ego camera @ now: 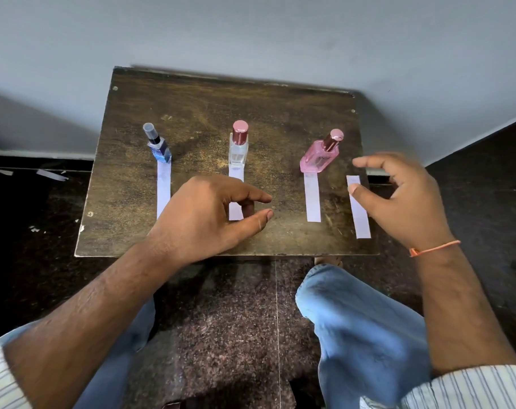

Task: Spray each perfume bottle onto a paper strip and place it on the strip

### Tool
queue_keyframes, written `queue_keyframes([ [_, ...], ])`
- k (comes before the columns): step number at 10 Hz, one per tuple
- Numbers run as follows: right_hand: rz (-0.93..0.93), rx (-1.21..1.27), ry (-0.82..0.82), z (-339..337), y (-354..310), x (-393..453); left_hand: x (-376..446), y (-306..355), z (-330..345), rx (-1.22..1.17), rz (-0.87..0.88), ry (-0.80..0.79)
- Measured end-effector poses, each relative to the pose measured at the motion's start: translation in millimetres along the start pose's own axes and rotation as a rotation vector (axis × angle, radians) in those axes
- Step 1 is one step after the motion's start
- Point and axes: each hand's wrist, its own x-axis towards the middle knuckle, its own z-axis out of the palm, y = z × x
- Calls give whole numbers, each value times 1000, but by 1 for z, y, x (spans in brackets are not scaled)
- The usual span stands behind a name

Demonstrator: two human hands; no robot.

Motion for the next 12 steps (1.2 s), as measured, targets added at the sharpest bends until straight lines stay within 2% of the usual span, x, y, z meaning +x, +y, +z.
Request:
queue_keyframes([
  [2,-80,-48,-200,-12,22,-8,7,7,14,15,27,-53],
  [4,7,-67,-348,-18,27,-15,14,10,24,21,38,-66],
  [7,74,-88,-400,-17,32,-16,18,13,32,-1,63,-70],
  [9,65,-100,-405,-14,32,-15,16,12,31,31,92,-65],
  [10,50,-82,-358,-14,30,-16,17,8,27,64,85,-51],
  [12,-89,-36,-52,-7,24,-10,16,2,26,105,77,-52],
])
